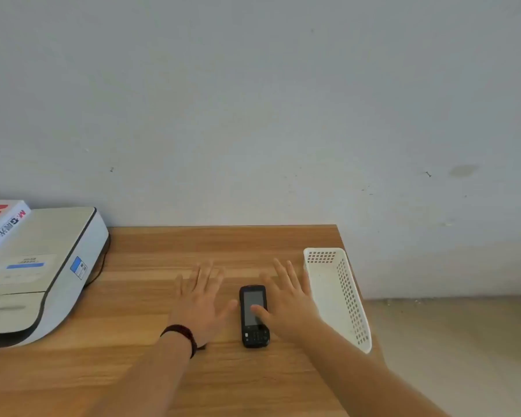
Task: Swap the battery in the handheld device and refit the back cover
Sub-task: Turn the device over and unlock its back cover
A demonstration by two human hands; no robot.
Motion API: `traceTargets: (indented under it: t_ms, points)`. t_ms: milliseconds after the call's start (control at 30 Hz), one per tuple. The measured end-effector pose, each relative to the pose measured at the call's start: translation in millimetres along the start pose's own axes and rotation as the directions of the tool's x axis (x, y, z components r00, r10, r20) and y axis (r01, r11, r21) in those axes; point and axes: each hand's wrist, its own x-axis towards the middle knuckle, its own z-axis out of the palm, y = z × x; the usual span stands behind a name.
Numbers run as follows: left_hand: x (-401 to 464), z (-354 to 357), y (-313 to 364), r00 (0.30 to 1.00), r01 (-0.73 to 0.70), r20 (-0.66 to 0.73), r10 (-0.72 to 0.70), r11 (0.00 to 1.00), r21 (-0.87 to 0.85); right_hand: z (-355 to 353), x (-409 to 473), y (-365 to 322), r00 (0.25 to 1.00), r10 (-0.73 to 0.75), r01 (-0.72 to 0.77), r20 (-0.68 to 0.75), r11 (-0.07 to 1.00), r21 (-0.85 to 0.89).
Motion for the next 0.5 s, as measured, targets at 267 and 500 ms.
traceTargets:
  t_ms: [267,500]
  points:
    - [8,34,25,0.987,-0.03,0.159,0.033,0.999,-0.023,28,-18,29,0.977,0.119,-0.104,0.18,0.991,-0.087]
    - [23,72,64,0.95,-0.062,0.309,0.047,0.997,0.038,36,-26,47,0.966,0.14,-0.123,0.219,0.988,-0.089]
